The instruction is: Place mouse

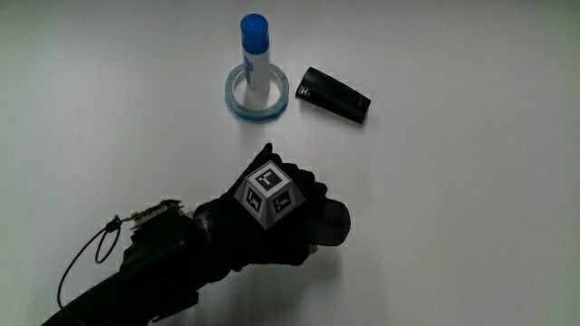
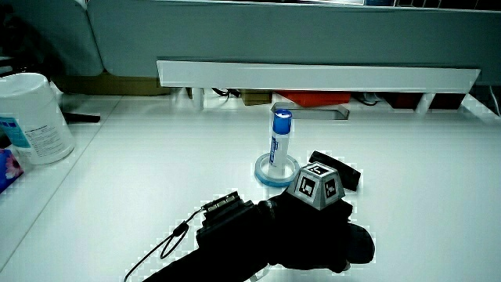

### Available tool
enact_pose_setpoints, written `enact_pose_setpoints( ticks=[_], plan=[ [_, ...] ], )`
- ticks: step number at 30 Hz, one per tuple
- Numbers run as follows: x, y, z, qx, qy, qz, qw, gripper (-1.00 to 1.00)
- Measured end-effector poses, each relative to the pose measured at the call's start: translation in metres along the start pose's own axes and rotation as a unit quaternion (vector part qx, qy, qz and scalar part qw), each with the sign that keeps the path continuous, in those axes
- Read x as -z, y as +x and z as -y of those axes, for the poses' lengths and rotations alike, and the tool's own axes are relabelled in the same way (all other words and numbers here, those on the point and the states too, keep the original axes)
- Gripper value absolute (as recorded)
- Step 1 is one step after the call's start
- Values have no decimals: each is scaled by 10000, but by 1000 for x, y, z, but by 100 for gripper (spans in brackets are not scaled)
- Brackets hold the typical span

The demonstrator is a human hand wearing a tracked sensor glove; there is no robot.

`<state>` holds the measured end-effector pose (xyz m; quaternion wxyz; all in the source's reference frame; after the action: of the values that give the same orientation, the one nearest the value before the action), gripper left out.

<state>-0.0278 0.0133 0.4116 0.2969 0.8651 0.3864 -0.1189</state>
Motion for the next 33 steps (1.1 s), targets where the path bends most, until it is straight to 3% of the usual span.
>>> enact_pose_setpoints(
  ticks=[5, 6, 8, 11, 13, 17, 18, 20, 33],
  plan=[
    [21, 2, -4, 109, -149, -60, 9998, 0],
    [20, 5, -3, 144, -65, -226, 9996, 0],
    [36, 1, -9, 180, -244, -112, 9995, 0],
    [44, 2, -11, 148, -362, -155, 9991, 0],
    [47, 2, -11, 198, -299, -190, 9992, 0],
    [59, 0, -15, 270, -486, -65, 9984, 0],
    [58, 1, -14, 307, -450, -163, 9984, 0],
    [65, -2, -17, 281, -555, 19, 9981, 0],
    [68, -6, -22, 240, -709, 121, 9971, 0]
  ],
)
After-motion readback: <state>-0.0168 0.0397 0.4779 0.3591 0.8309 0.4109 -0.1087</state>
